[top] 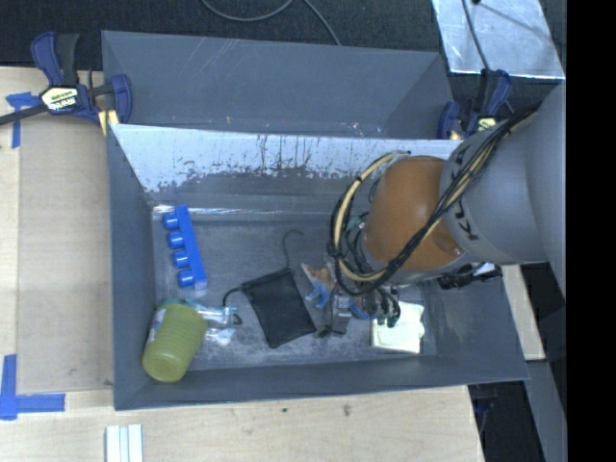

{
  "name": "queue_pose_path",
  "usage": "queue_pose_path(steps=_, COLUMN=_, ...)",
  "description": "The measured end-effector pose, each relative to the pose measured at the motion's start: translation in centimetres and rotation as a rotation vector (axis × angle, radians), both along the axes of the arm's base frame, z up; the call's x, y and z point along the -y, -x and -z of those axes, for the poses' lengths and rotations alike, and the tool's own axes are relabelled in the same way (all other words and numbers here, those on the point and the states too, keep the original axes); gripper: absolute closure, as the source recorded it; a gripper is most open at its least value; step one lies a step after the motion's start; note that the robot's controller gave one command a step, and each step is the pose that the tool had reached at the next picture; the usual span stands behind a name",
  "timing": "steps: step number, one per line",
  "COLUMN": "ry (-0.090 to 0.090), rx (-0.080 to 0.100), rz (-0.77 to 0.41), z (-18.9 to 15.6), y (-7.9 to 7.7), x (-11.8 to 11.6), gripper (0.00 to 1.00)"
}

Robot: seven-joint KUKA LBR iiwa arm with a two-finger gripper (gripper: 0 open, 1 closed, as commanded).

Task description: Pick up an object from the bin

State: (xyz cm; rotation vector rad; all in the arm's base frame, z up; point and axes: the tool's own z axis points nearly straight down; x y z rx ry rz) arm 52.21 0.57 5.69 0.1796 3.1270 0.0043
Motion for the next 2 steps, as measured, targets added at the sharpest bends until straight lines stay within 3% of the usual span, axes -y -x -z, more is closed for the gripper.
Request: queue_pose_path(steps=2, ry=0.0, rx=-0.005, rz=0.014, z=-0.94, y=0.18, x=0.02, gripper=1.0)
